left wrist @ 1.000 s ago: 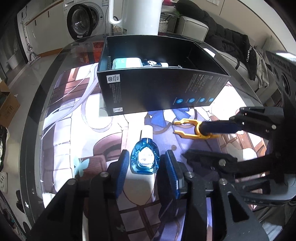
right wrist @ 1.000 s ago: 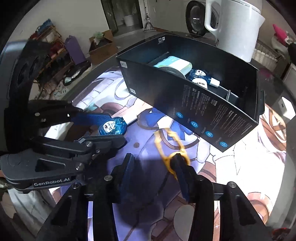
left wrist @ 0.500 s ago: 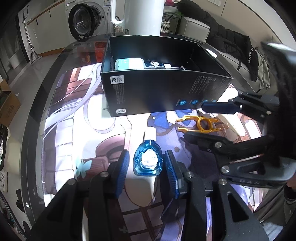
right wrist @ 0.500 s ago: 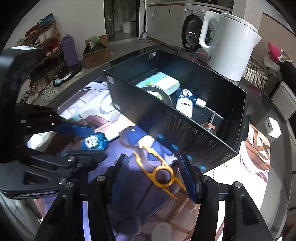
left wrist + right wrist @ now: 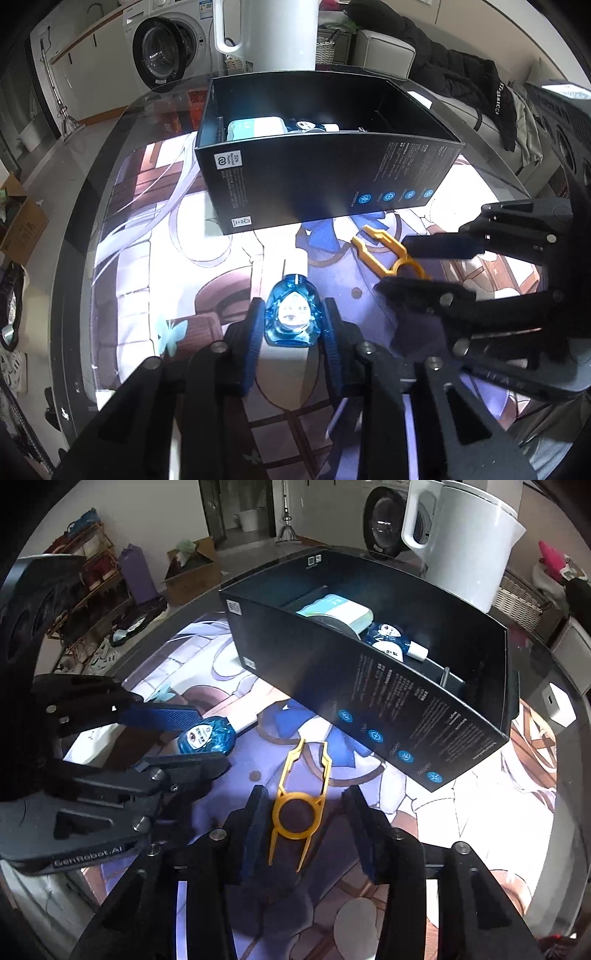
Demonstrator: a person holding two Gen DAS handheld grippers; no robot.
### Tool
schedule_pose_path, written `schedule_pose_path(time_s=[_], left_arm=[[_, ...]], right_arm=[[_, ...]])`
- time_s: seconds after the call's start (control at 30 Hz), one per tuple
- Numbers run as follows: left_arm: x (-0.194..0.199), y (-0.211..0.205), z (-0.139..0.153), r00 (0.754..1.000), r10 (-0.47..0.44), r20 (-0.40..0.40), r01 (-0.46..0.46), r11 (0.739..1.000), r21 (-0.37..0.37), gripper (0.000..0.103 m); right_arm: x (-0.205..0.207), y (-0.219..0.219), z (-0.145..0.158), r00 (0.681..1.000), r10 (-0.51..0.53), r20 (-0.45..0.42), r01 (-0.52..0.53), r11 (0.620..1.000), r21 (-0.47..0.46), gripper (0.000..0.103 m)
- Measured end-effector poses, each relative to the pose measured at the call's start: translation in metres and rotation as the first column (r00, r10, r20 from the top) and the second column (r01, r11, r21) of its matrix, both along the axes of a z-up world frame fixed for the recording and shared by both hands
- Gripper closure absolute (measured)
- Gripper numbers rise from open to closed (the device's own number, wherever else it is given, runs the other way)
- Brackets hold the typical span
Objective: Organize rigid objects
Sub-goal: 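Grasp the yellow plastic clip with the right tool, then lift the eye-drop bottle and yellow clip and carry both over the box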
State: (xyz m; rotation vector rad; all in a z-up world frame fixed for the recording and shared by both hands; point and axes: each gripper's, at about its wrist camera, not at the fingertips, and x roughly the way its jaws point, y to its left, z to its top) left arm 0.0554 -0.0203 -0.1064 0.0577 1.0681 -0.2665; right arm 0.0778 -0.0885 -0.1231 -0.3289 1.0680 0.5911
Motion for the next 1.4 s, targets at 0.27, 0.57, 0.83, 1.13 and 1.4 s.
schedule_pose_path(time_s=[0.27, 0.57, 0.83, 1.13, 1.4], left_arm=[[0.002, -0.001, 0.001, 1.0, 0.0, -0.005, 0.0, 1.0, -0.009, 0.074], [0.001, 0.0, 0.0, 1.0, 0.0, -0.009, 0.0, 1.0, -0.019, 0.074], [-0.005, 0.0, 0.017, 0.997, -0.013, 0.071, 0.014, 1.0, -0.02, 0.074], [-0.022, 0.007, 0.07, 0.934, 0.021, 0.356, -0.006, 0.999, -0.042, 0.074], [-0.045, 0.019, 0.111, 0.795, 0.09, 0.6, -0.042, 0.995, -0.093, 0.074]], right_arm=[[-0.001, -0.003, -0.001, 1.0, 0.005, -0.017, -0.005, 1.0, 0.009, 0.077], [-0.005, -0.007, 0.0, 1.0, 0.004, -0.024, -0.003, 1.0, 0.013, 0.077], [-0.011, -0.016, 0.013, 1.0, -0.008, 0.008, 0.008, 0.999, 0.052, 0.077], [-0.033, -0.032, 0.066, 0.98, -0.083, 0.179, 0.04, 0.972, 0.231, 0.077], [-0.085, -0.059, 0.129, 0.808, -0.276, 0.521, 0.04, 0.907, 0.419, 0.077]])
